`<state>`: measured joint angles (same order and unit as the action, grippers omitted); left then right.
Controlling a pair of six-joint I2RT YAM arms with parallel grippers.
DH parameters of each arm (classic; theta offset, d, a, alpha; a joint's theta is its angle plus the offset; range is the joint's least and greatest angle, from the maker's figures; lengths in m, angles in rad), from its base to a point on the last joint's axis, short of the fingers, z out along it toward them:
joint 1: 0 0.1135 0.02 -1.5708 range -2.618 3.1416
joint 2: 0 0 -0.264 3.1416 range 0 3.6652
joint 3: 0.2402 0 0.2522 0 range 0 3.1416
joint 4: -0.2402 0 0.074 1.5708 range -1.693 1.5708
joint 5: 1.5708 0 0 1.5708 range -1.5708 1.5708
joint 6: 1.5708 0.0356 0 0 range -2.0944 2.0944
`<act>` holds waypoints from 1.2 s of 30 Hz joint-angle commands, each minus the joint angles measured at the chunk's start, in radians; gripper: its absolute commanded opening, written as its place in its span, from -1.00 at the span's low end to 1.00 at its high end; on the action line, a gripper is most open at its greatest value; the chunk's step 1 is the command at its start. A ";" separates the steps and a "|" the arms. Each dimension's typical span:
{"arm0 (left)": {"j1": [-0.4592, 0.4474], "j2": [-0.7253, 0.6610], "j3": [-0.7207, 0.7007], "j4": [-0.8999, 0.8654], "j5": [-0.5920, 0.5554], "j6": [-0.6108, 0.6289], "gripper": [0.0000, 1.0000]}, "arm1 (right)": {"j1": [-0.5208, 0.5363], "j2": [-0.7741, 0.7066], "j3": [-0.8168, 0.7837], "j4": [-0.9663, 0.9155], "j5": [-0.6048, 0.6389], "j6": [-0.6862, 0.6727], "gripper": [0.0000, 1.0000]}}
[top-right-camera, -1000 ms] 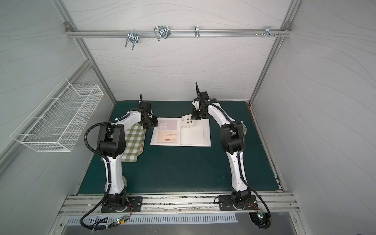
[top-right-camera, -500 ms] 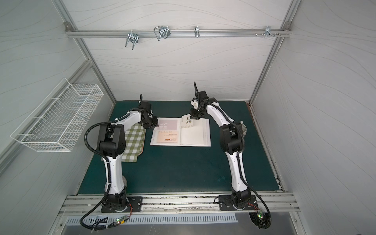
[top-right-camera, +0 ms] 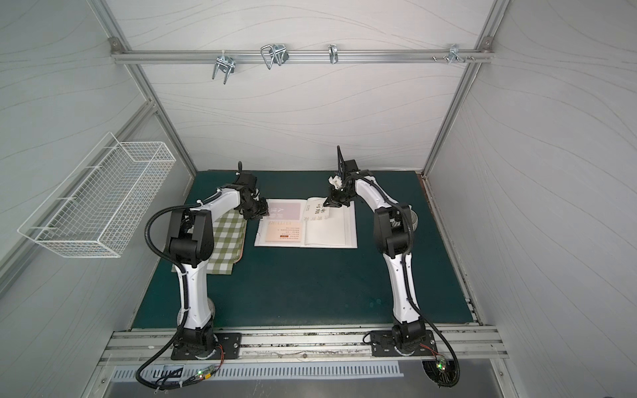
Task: Place the photos into the photo albums
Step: Insert the photo into the photo album.
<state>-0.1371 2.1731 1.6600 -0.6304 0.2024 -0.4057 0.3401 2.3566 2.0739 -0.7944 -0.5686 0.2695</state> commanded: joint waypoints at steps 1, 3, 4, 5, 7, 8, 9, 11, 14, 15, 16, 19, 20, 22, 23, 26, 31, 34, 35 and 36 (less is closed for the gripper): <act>0.011 0.024 0.015 0.002 0.006 -0.010 -0.29 | -0.004 0.032 -0.015 0.031 -0.068 0.026 -1.00; 0.015 0.025 0.016 0.002 0.008 -0.014 -0.29 | -0.008 0.043 -0.023 0.053 -0.100 0.039 -1.00; 0.017 0.027 0.015 0.003 0.012 -0.017 -0.29 | -0.010 0.051 -0.022 0.062 -0.120 0.040 -1.00; 0.021 0.029 0.015 0.004 0.016 -0.021 -0.29 | -0.010 0.059 -0.021 0.074 -0.142 0.043 -1.00; 0.029 0.035 0.015 0.004 0.022 -0.029 -0.29 | -0.015 0.075 -0.013 0.087 -0.174 0.045 -1.00; 0.034 0.040 0.015 0.004 0.027 -0.033 -0.29 | -0.016 0.084 -0.006 0.087 -0.178 0.047 -1.00; 0.037 0.045 0.015 0.003 0.034 -0.034 -0.29 | -0.015 0.091 0.001 0.086 -0.178 0.046 -1.00; 0.039 0.057 0.019 0.000 0.038 -0.040 -0.29 | -0.015 0.106 0.016 0.087 -0.195 0.046 -1.00; 0.039 0.068 0.018 -0.001 0.043 -0.045 -0.29 | -0.021 0.134 0.030 0.088 -0.247 0.031 -1.00; 0.039 0.072 0.017 0.000 0.045 -0.047 -0.29 | -0.022 0.143 0.032 0.090 -0.266 0.023 -1.00; 0.039 0.074 0.017 0.000 0.045 -0.048 -0.29 | -0.023 0.149 0.032 0.095 -0.289 0.013 -1.00; 0.039 0.077 0.014 0.000 0.045 -0.052 -0.29 | -0.031 0.169 0.048 0.084 -0.349 -0.024 -1.00; 0.039 0.077 0.013 0.000 0.047 -0.054 -0.29 | -0.033 0.173 0.058 0.077 -0.362 -0.035 -1.00; 0.038 0.074 0.008 0.005 0.054 -0.060 -0.29 | -0.036 0.175 0.068 0.082 -0.382 -0.052 -1.00; 0.039 0.074 0.007 0.008 0.058 -0.063 -0.29 | -0.036 0.179 0.073 0.089 -0.386 -0.056 -1.00; 0.039 0.076 0.004 0.008 0.059 -0.065 -0.29 | -0.035 0.210 0.118 0.091 -0.390 -0.056 -1.00; 0.039 0.085 0.003 0.011 0.057 -0.068 -0.29 | -0.035 0.203 0.092 0.153 -0.305 0.005 -0.53; 0.039 0.090 0.002 0.012 0.060 -0.073 -0.29 | -0.042 0.172 0.052 0.181 -0.244 0.051 -0.46; 0.039 0.091 0.002 0.012 0.061 -0.074 -0.29 | -0.045 0.162 0.040 0.185 -0.228 0.063 -0.44; 0.039 0.091 0.002 0.014 0.061 -0.074 -0.29 | -0.047 0.152 0.032 0.181 -0.210 0.073 -0.42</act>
<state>-0.0986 2.2021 1.6604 -0.6189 0.2554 -0.4686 0.2993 2.5458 2.1296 -0.6289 -0.8398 0.3092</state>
